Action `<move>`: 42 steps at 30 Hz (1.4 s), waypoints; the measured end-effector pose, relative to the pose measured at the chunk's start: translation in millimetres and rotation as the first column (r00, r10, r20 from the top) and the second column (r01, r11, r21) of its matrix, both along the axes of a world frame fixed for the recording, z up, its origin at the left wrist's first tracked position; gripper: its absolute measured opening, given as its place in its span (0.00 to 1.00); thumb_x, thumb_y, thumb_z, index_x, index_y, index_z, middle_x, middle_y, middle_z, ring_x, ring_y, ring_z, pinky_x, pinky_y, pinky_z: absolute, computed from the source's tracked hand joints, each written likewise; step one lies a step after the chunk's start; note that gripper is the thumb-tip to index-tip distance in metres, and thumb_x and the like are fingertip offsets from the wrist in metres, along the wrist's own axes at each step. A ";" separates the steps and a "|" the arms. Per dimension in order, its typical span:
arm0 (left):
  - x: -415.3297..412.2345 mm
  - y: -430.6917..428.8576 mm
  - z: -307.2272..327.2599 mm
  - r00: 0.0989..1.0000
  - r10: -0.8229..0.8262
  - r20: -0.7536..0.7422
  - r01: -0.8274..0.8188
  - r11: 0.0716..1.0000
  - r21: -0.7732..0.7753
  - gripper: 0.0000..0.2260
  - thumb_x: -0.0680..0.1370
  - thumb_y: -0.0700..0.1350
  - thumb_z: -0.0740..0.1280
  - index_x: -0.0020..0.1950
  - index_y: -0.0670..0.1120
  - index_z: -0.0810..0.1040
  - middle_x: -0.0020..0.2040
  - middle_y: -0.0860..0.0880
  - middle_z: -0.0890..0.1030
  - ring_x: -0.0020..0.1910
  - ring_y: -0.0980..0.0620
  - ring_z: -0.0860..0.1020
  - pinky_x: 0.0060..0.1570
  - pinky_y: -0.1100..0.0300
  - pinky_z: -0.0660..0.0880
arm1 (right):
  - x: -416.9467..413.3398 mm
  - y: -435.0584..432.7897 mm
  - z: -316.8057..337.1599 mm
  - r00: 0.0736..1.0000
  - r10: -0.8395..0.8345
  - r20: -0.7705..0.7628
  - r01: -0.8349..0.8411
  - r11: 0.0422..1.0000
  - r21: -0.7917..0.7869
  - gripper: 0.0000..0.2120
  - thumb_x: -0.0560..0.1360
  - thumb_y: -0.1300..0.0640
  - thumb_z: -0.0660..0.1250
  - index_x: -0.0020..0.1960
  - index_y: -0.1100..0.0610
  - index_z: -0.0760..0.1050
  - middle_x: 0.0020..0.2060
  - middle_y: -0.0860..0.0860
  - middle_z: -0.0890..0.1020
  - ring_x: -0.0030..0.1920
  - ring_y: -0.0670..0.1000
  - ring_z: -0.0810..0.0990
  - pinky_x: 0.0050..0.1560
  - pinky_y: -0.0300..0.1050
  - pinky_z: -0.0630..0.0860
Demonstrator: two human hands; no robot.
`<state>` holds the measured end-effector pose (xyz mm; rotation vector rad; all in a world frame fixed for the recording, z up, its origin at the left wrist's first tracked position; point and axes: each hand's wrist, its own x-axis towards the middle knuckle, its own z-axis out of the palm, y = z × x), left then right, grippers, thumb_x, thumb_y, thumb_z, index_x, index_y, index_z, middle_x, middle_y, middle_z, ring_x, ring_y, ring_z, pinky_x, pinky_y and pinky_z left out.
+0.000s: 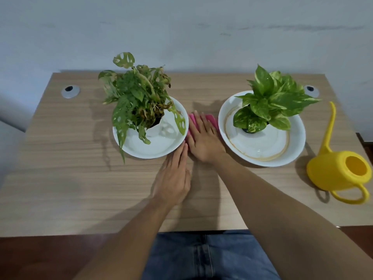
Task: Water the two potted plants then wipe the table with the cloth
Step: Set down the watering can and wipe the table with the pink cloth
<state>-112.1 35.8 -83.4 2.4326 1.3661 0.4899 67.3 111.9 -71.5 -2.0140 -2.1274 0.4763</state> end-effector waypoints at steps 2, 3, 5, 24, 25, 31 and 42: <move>-0.1 0.6 0.3 1.000 -0.007 0.003 0.007 1.000 0.018 0.32 0.86 0.41 0.59 0.90 0.38 0.54 0.92 0.42 0.51 0.91 0.45 0.51 0.87 0.44 0.58 | 4.1 -21.8 -3.0 1.000 0.003 0.004 -0.003 1.000 0.029 0.32 0.91 0.42 0.45 0.92 0.51 0.45 0.91 0.52 0.45 0.90 0.55 0.41 0.88 0.54 0.38; -0.6 0.7 -0.2 1.000 -0.012 -0.007 0.012 0.999 0.031 0.32 0.87 0.41 0.58 0.90 0.39 0.54 0.92 0.41 0.52 0.91 0.45 0.52 0.87 0.44 0.58 | 6.8 -35.5 -4.4 1.000 0.002 0.010 -0.002 0.999 0.044 0.31 0.92 0.42 0.45 0.92 0.50 0.45 0.91 0.51 0.46 0.90 0.54 0.42 0.88 0.53 0.38; -0.5 0.7 -2.3 0.999 -0.023 -0.037 0.025 0.998 0.055 0.30 0.88 0.41 0.58 0.90 0.39 0.54 0.91 0.41 0.53 0.91 0.46 0.53 0.87 0.44 0.57 | 15.1 -62.5 -7.9 0.999 0.004 0.035 -0.006 0.998 0.070 0.31 0.92 0.42 0.46 0.92 0.48 0.46 0.91 0.50 0.48 0.90 0.52 0.43 0.89 0.55 0.43; -0.2 -2.9 -3.4 0.987 -0.027 -0.155 0.028 1.000 0.008 0.33 0.88 0.53 0.56 0.91 0.41 0.54 0.92 0.43 0.53 0.91 0.48 0.48 0.89 0.47 0.50 | 143.3 -237.5 -2.9 0.969 -0.189 0.156 0.188 0.982 0.024 0.32 0.91 0.40 0.51 0.92 0.45 0.48 0.91 0.47 0.49 0.90 0.50 0.43 0.88 0.60 0.52; -0.3 -3.0 -3.5 0.987 -0.026 -0.160 0.028 1.000 0.007 0.33 0.87 0.53 0.55 0.91 0.41 0.53 0.92 0.43 0.53 0.91 0.48 0.48 0.89 0.47 0.50 | 148.1 -240.0 -2.4 0.965 -0.208 0.158 0.208 0.978 0.016 0.32 0.91 0.39 0.50 0.92 0.45 0.47 0.91 0.47 0.48 0.90 0.50 0.42 0.88 0.60 0.52; 0.4 -2.3 -4.5 0.989 -0.017 -0.145 0.020 1.000 0.020 0.34 0.87 0.54 0.55 0.90 0.41 0.55 0.91 0.43 0.55 0.91 0.48 0.51 0.89 0.46 0.53 | 132.1 -236.2 -2.4 0.937 -0.309 0.165 0.309 0.951 0.024 0.31 0.91 0.38 0.48 0.92 0.45 0.49 0.91 0.48 0.50 0.90 0.49 0.41 0.88 0.56 0.47; 0.8 -1.5 -6.8 0.992 -0.014 -0.128 0.016 1.000 0.014 0.33 0.87 0.53 0.53 0.90 0.42 0.56 0.91 0.44 0.56 0.91 0.48 0.52 0.89 0.46 0.54 | 34.2 -184.2 -0.5 0.990 -0.072 0.123 0.069 0.997 0.029 0.32 0.91 0.39 0.47 0.92 0.46 0.45 0.91 0.48 0.48 0.90 0.51 0.43 0.88 0.57 0.47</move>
